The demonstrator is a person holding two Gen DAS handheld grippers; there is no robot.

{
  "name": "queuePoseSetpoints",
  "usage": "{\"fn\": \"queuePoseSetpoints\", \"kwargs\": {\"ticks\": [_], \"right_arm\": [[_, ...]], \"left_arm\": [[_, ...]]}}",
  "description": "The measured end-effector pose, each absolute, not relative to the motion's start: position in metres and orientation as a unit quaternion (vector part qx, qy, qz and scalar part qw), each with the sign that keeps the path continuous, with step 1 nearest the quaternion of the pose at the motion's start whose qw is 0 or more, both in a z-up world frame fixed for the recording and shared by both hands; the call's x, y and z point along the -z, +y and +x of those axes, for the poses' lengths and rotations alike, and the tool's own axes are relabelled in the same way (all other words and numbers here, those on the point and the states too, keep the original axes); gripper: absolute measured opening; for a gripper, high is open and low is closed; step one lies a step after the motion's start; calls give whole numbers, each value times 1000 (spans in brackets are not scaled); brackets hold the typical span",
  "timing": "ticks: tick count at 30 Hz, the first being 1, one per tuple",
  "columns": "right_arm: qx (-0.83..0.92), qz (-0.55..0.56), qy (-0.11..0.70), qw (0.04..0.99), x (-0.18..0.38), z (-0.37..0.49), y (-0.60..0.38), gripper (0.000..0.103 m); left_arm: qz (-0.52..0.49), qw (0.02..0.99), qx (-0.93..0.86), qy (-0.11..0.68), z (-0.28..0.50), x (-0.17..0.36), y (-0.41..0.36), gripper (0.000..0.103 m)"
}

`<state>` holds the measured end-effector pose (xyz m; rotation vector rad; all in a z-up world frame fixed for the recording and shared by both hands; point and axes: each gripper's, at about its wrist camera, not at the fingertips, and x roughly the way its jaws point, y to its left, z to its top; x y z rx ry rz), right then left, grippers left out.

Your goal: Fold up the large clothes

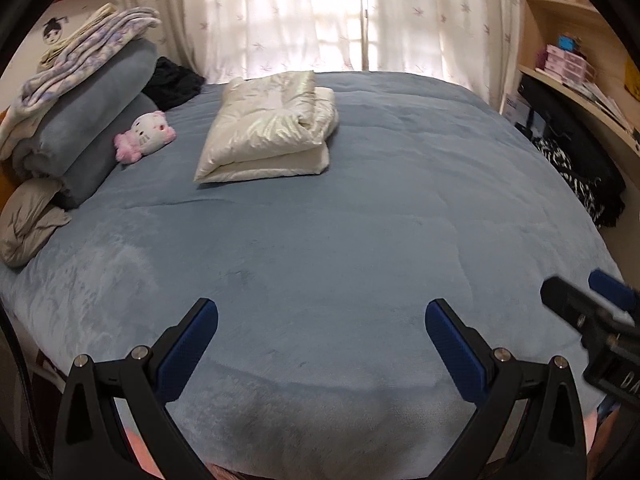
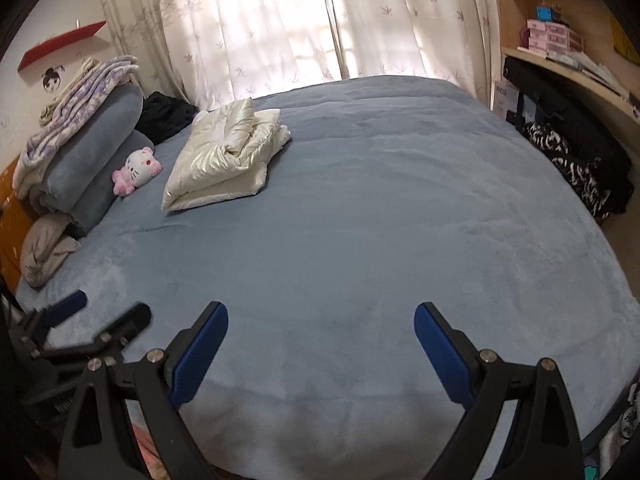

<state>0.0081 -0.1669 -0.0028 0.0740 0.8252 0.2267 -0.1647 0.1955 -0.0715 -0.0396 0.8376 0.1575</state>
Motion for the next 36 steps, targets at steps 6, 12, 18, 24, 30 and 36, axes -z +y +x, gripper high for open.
{"fn": "queuePoseSetpoints", "kwargs": {"ticks": [6, 12, 18, 24, 30, 36], "right_arm": [[-124, 37, 399, 908, 7, -1, -164, 95], [-128, 38, 395, 909, 7, -6, -163, 95], [-130, 36, 393, 910, 7, -9, -163, 95], [-131, 37, 391, 910, 6, -11, -165, 95], [-131, 37, 390, 911, 6, -12, -166, 95], [-130, 37, 391, 910, 6, -13, -166, 95]], "left_arm": [[-34, 912, -79, 402, -172, 72, 199, 103], [-41, 911, -71, 404, -178, 75, 197, 103], [-40, 912, -67, 402, -183, 77, 192, 102], [-48, 912, -63, 403, -184, 77, 193, 102], [-49, 911, -63, 404, -185, 78, 192, 102], [-48, 910, -61, 407, -186, 77, 190, 102]]}}
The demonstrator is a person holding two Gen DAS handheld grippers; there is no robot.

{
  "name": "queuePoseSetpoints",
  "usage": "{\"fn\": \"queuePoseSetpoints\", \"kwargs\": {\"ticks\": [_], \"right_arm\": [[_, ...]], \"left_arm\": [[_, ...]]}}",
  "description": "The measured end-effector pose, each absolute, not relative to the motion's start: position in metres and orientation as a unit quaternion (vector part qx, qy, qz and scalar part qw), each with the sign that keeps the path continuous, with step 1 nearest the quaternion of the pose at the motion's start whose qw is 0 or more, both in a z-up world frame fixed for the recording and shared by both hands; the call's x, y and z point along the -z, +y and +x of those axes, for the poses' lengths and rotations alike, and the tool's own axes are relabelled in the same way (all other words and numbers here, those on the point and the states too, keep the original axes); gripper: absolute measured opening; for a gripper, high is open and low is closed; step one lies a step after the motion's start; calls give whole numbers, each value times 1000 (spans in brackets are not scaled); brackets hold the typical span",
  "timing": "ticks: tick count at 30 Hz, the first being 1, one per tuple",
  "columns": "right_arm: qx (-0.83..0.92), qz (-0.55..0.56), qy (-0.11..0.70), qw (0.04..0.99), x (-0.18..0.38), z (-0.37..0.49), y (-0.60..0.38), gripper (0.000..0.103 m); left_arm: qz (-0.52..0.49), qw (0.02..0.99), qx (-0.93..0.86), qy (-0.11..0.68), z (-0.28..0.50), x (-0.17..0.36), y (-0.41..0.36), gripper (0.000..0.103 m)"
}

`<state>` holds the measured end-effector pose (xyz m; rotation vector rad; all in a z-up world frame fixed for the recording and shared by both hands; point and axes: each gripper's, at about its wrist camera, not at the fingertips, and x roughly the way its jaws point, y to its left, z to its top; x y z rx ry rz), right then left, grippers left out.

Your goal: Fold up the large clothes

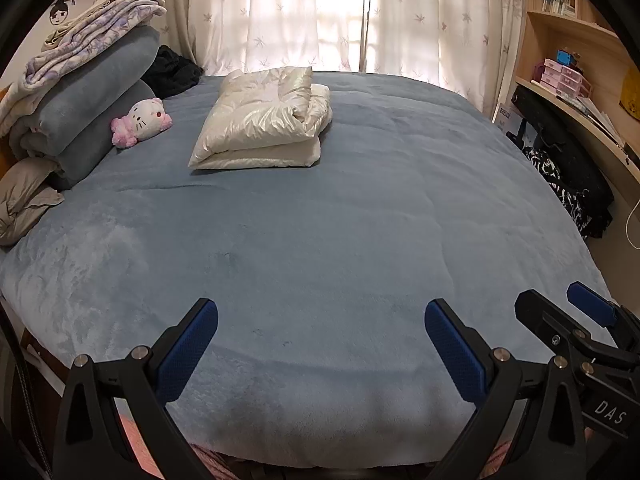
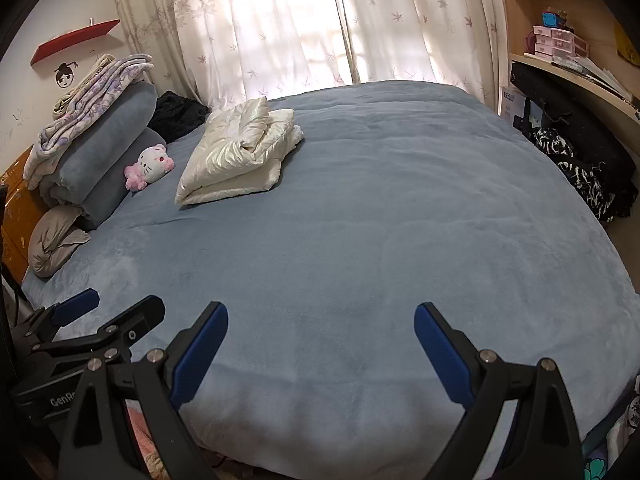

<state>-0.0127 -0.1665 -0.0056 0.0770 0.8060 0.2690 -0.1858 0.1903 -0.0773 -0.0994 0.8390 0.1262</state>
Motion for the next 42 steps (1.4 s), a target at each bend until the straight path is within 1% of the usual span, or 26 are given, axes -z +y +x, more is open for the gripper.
{"fn": "queuePoseSetpoints", "kwargs": {"ticks": [42], "right_arm": [[-131, 38, 391, 910, 5, -12, -166, 95]], "left_arm": [[-49, 909, -52, 412, -179, 79, 196, 102]]}}
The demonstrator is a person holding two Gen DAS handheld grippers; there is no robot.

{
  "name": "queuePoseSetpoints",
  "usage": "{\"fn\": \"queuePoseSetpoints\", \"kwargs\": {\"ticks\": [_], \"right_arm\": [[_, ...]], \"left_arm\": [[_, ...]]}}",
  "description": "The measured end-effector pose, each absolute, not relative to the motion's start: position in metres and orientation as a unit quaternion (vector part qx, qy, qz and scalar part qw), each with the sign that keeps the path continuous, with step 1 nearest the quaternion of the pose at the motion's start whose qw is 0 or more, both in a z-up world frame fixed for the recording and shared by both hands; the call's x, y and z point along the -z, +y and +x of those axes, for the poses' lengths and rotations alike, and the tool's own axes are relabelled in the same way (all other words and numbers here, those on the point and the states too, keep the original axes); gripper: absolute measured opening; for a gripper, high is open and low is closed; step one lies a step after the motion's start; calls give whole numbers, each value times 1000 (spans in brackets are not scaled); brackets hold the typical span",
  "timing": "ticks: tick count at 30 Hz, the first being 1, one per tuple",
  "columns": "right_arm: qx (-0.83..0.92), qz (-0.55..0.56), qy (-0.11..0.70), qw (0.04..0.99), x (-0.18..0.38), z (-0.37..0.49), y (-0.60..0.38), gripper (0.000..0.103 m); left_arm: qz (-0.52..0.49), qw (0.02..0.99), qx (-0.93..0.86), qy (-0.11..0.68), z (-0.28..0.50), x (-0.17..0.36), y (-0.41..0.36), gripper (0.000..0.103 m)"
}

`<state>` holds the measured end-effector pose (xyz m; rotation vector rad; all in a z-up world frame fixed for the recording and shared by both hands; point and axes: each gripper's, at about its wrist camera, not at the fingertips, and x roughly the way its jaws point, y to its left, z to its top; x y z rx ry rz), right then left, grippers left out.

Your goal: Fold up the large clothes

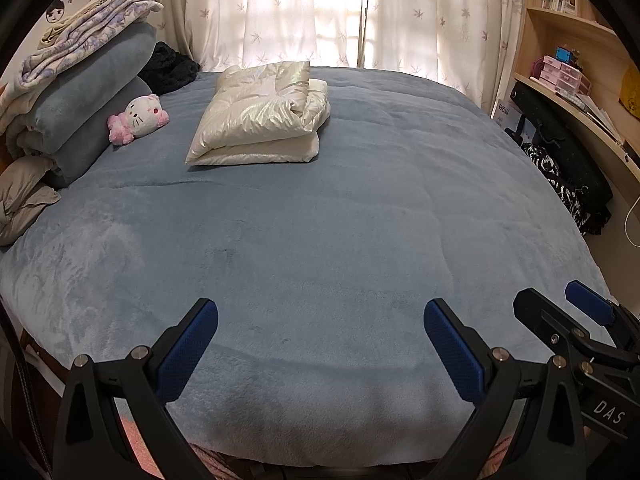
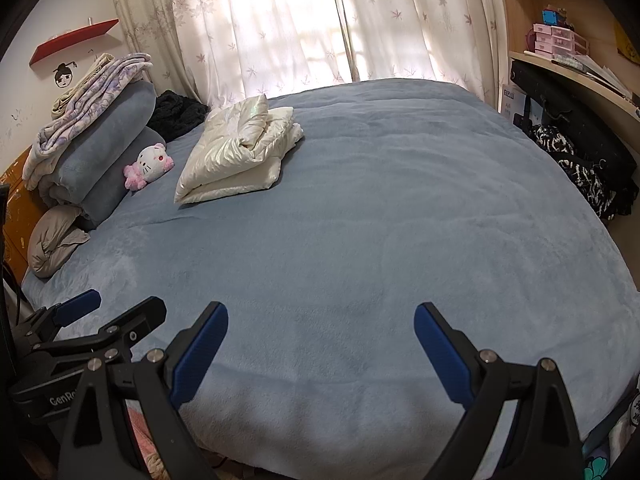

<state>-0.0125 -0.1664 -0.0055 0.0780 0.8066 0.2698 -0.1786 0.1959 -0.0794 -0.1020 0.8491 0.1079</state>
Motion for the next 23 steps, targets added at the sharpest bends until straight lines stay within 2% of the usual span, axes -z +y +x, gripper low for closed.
{"fn": "queuePoseSetpoints", "kwargs": {"ticks": [23], "right_arm": [[-130, 38, 393, 909, 7, -14, -167, 95]], "left_arm": [[-54, 906, -51, 416, -183, 85, 197, 102]]}}
